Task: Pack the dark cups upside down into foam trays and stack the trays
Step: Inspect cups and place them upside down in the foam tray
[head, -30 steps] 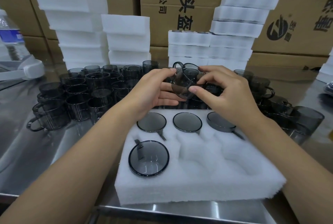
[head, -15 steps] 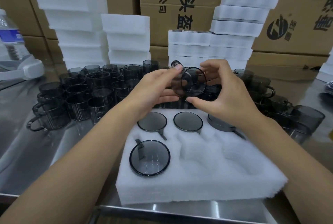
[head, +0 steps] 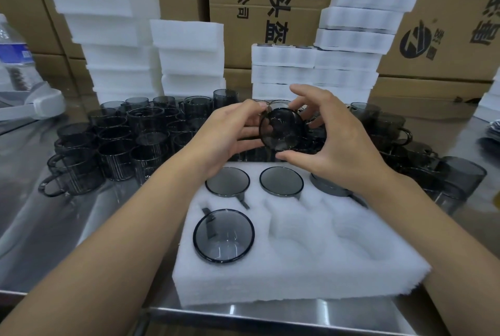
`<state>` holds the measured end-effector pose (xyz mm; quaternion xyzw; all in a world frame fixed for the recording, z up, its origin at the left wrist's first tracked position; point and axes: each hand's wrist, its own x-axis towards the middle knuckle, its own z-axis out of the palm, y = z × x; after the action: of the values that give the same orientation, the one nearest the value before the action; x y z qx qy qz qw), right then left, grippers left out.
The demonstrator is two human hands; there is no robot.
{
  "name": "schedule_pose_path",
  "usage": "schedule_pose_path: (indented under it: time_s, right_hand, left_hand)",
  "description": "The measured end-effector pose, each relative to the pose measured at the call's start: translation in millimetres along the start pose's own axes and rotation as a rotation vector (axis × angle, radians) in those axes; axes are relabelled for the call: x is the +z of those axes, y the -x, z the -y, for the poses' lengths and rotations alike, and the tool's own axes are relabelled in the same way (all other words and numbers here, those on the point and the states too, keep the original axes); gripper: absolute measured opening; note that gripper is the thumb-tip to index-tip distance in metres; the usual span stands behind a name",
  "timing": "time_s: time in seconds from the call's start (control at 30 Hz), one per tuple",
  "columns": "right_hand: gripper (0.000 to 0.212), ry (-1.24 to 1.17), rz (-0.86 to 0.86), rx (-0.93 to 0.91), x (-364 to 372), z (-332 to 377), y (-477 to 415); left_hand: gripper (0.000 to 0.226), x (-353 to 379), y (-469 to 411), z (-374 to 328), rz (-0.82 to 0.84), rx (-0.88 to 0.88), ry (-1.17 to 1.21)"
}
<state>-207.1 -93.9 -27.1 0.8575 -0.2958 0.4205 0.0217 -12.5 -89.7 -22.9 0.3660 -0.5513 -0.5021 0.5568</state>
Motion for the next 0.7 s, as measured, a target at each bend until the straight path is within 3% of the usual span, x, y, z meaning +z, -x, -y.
schedule_pose_path:
  time_s: [0.47, 0.7]
  right_hand:
    - [0.065, -0.115, -0.146, 0.054, 1.2, 4.1, 1.0]
    - [0.058, -0.203, -0.081, 0.153, -5.6, 9.5, -0.1]
  left_hand:
    - [0.021, 1.9, 2.2, -3.6, 0.011, -0.062, -0.016]
    - [0.02, 0.9, 2.7, -4.1, 0.008, -0.059, 0.012]
